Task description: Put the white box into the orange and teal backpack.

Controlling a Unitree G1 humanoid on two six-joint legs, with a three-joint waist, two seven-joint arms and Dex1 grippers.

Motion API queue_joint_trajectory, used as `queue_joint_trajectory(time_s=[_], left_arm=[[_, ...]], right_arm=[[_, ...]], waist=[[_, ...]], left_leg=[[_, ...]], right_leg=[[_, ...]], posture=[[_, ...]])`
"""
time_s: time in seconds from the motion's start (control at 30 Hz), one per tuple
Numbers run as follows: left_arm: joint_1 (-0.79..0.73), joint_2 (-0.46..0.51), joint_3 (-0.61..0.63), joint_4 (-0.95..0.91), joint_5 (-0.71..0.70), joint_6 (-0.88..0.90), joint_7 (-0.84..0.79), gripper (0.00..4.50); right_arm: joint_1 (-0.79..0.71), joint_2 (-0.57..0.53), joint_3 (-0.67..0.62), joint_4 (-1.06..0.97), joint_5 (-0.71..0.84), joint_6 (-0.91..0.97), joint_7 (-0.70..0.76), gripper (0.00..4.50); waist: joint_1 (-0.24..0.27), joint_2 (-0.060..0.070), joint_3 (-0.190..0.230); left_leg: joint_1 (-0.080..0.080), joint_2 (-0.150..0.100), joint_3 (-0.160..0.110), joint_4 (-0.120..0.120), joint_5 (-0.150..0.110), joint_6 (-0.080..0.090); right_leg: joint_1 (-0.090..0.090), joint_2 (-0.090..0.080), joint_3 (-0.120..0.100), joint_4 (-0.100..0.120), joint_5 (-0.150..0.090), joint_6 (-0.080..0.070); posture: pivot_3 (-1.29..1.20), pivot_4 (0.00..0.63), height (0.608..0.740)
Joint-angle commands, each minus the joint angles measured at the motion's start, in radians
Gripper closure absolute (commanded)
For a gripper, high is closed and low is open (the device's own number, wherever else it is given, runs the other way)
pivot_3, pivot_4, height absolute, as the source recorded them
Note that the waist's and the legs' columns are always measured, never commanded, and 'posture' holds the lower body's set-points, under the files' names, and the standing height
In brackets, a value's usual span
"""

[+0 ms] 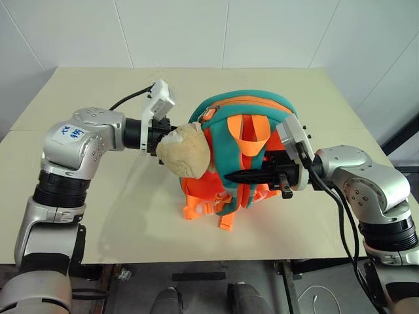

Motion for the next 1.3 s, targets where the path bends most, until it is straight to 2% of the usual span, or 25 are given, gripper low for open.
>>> queue_joint_trajectory(time_s=[0.03,0.23,0.43,0.6,0.7,0.83,1.0,1.1,1.17,1.23,1.3], left_arm=[[-0.021,0.006,0.040,-0.047,-0.017,-0.011,-0.015,1.69],[-0.032,0.116,0.144,-0.064,-0.086,0.044,-0.083,0.01],[0.095,0.273,0.253,-0.168,-0.127,0.039,-0.151,0.01],[0.217,0.326,0.375,-0.353,-0.235,0.130,-0.092,0.01],[0.256,0.303,0.434,-0.417,-0.310,0.176,-0.022,0.01],[0.257,0.260,0.454,-0.465,-0.379,0.209,0.096,0.01],[0.249,0.162,0.384,-0.457,-0.349,0.230,0.272,0.01],[0.229,0.086,0.353,-0.462,-0.380,0.244,0.336,0.57],[0.217,0.067,0.351,-0.467,-0.414,0.267,0.351,1.21],[0.207,0.062,0.352,-0.463,-0.431,0.276,0.365,1.73],[0.203,0.101,0.355,-0.450,-0.444,0.301,0.347,2.35]], right_arm=[[-0.017,0.001,-0.020,-0.029,0.006,-0.018,-0.006,4.50],[-0.017,-0.001,-0.023,-0.031,0.005,-0.020,-0.012,4.50],[-0.013,-0.004,-0.024,-0.028,0.003,-0.022,-0.010,4.50],[-0.007,-0.006,-0.022,-0.028,-0.006,-0.029,-0.003,4.50],[-0.006,-0.005,-0.021,-0.027,-0.008,-0.031,-0.002,4.50],[-0.008,-0.003,-0.019,-0.022,-0.010,-0.035,0.000,4.50],[-0.011,0.003,-0.013,-0.018,-0.013,-0.042,-0.001,4.50],[-0.005,0.010,-0.020,-0.022,-0.009,-0.048,-0.006,4.50],[0.002,0.018,-0.028,-0.027,-0.006,-0.058,-0.011,4.50],[0.009,0.025,-0.036,-0.031,-0.001,-0.067,-0.016,4.50],[0.020,0.031,-0.048,-0.043,0.009,-0.076,-0.022,4.50]], waist=[[0.001,0.000,0.000],[-0.002,0.000,0.000],[-0.001,0.000,0.000],[0.003,0.000,0.000],[0.006,0.000,0.000],[0.006,0.000,0.000],[0.006,0.000,0.000],[0.006,0.000,0.000],[0.004,0.000,0.000],[0.004,0.000,0.000],[0.005,0.000,0.000]], left_leg=[[0.000,0.000,0.000,0.000,0.000,0.000],[0.000,0.000,0.000,0.000,0.000,0.000],[0.000,0.001,0.001,-0.001,0.000,0.000],[0.001,0.001,0.002,0.001,-0.001,0.001],[0.001,0.001,0.002,0.001,-0.001,0.002],[0.002,0.001,0.002,0.001,-0.001,0.002],[0.002,0.001,0.003,0.002,-0.001,0.002],[0.002,0.001,0.004,0.002,-0.001,0.002],[0.002,0.001,0.005,0.002,-0.001,0.002],[0.002,0.001,0.005,0.001,-0.001,0.002],[0.002,0.001,0.005,0.001,-0.001,0.002]], right_leg=[[0.000,0.000,0.000,0.000,0.000,0.000],[-0.001,0.001,0.001,0.000,0.000,0.000],[-0.001,0.001,0.003,-0.001,0.000,0.000],[0.000,0.001,0.004,0.000,0.000,0.000],[0.000,0.002,0.005,0.000,0.000,0.000],[0.000,0.002,0.006,0.000,0.001,0.001],[0.001,0.003,0.008,0.000,0.002,0.003],[0.001,0.003,0.009,-0.001,0.002,0.003],[0.000,0.003,0.009,-0.001,0.002,0.003],[0.000,0.003,0.010,-0.001,0.002,0.003],[0.000,0.003,0.010,-0.001,0.002,0.003]], posture=[[0.00,0.150,0.740],[0.00,0.150,0.740],[0.00,0.150,0.740],[0.00,0.150,0.740],[0.00,0.150,0.740],[0.00,0.150,0.740],[0.00,0.150,0.740],[0.00,0.150,0.740],[0.00,0.150,0.740],[0.00,0.150,0.740],[0.00,0.150,0.740]])
